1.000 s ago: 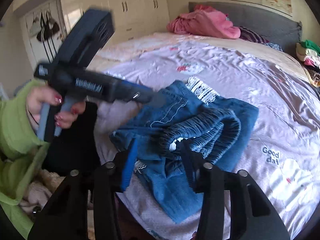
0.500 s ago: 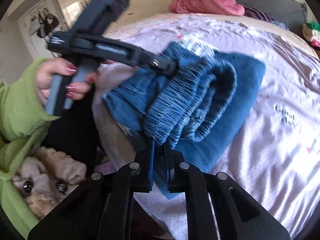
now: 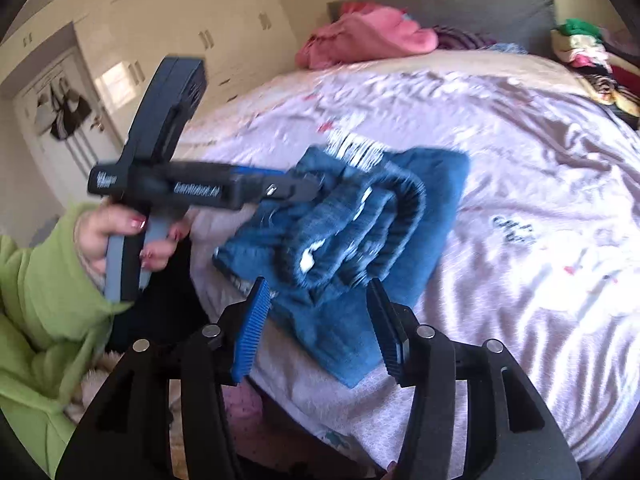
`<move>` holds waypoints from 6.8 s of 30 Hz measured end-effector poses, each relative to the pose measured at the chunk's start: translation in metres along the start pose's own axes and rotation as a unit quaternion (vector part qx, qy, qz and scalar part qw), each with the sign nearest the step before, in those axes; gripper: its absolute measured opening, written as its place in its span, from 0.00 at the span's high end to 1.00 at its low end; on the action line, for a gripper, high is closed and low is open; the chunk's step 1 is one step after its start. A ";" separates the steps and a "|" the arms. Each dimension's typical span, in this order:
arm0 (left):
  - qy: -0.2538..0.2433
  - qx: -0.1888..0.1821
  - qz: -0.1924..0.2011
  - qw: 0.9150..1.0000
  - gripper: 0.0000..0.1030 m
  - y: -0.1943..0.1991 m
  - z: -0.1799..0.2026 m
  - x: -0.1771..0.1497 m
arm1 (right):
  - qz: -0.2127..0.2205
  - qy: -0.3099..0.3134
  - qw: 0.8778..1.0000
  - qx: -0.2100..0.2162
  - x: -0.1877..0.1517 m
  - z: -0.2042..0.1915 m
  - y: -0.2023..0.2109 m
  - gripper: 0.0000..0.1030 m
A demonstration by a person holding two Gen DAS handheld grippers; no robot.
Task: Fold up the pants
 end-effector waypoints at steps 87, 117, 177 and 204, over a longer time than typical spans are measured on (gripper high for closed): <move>0.052 0.081 0.070 0.993 0.85 -0.034 -0.099 0.098 | 0.060 -0.078 0.993 -0.072 0.186 0.065 -0.119 0.90; 0.086 0.126 0.016 0.988 0.24 -0.058 -0.127 0.060 | 0.031 -0.167 0.974 -0.147 0.131 0.124 -0.121 0.26; 0.044 0.142 0.003 0.989 0.09 0.027 -0.025 -0.069 | 0.063 -0.131 0.970 -0.193 -0.004 0.023 -0.024 0.05; 0.052 0.144 -0.001 0.988 0.09 0.030 -0.028 -0.071 | 0.064 -0.125 0.970 -0.200 -0.002 0.017 -0.023 0.05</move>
Point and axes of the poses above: each gripper's, at about its wrist camera, not at the fingertips, and y roughly against the way its jaws point, z to its right, x to its top, the point moved 5 cm from there along -y, roughly the way its jaws point, and after that the axes turned 10 degrees about -y, right-handed, at the moved point
